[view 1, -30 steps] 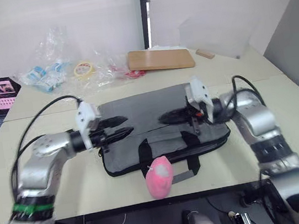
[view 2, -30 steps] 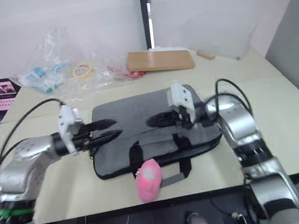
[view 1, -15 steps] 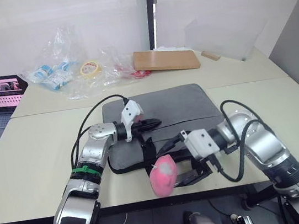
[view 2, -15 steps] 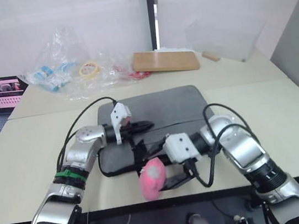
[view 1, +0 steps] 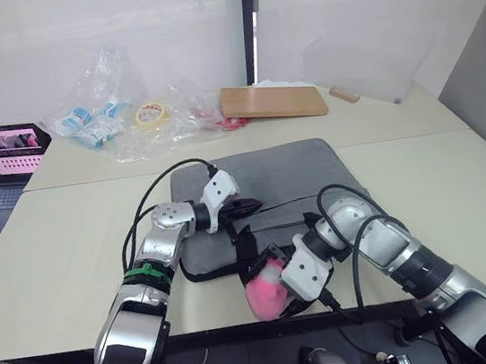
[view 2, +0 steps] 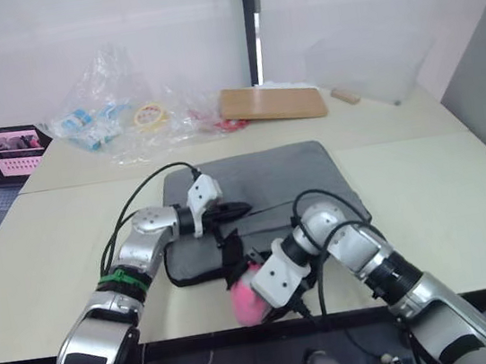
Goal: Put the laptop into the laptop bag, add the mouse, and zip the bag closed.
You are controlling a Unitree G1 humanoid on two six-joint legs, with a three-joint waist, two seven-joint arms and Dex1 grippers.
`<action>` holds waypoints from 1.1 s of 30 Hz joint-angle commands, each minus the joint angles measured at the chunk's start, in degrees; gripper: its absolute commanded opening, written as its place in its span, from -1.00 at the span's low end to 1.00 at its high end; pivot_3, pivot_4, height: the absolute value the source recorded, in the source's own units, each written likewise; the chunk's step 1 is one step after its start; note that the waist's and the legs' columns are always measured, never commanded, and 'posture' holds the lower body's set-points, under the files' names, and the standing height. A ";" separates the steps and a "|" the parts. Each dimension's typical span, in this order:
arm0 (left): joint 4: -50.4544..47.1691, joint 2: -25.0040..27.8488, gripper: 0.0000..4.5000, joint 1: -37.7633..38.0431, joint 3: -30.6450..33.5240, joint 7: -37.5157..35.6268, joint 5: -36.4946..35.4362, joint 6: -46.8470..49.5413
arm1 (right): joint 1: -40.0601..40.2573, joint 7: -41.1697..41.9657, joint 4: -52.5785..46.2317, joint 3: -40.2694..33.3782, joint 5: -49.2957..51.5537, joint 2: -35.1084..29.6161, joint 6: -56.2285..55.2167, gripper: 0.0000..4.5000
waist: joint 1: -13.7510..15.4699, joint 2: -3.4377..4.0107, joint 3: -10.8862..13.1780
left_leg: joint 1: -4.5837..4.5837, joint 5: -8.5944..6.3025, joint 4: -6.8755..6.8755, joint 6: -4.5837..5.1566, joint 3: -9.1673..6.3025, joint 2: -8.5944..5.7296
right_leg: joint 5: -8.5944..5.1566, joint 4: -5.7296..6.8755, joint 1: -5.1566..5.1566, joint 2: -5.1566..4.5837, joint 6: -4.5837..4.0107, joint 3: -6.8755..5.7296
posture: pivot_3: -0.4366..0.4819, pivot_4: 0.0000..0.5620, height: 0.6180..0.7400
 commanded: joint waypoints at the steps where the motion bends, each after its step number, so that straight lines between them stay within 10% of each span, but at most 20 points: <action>1: 0.99 0.99 -1.00 2.13 -0.53 0.07 1.97 1.49 | -0.33 0.24 0.47 -0.56 0.47 -0.79 -2.77 0.31 | -0.02 0.00 0.00 | 0.00 0.00 0.00 -0.01 0.00 0.00 | 0.00 0.00 0.00 0.00 0.00 0.00 | -0.05 -0.47 1.00; 10: 0.35 0.24 -1.00 3.21 -0.49 0.38 2.27 1.59 | 4.07 -0.43 -8.50 -4.85 7.59 -5.44 6.55 -0.99 | 0.30 0.01 -0.01 | -0.04 -0.02 0.00 0.00 -0.02 0.01 | 0.00 -0.05 -0.01 -0.02 0.00 -0.01 | -0.05 -0.47 1.00; 20: 3.92 -0.27 -1.00 5.45 -0.87 1.98 3.26 -1.47 | 16.69 -1.46 -25.67 -12.77 13.84 -19.20 19.11 -0.99 | 1.78 0.19 -0.14 | -0.32 -0.17 0.00 0.28 -0.04 -0.17 | 0.17 -0.62 0.00 -0.13 0.28 -0.08 | -0.05 -0.47 1.00; 33: 0.49 -0.75 -1.00 11.38 0.87 0.99 0.86 -4.82 | 17.02 -6.88 -25.94 -13.12 12.81 -17.26 23.93 -0.99 | 1.29 0.43 -0.61 | -0.08 -0.22 -0.05 0.36 0.08 -0.12 | 0.24 -0.74 0.16 -0.12 0.41 0.02 | -0.05 -0.47 1.00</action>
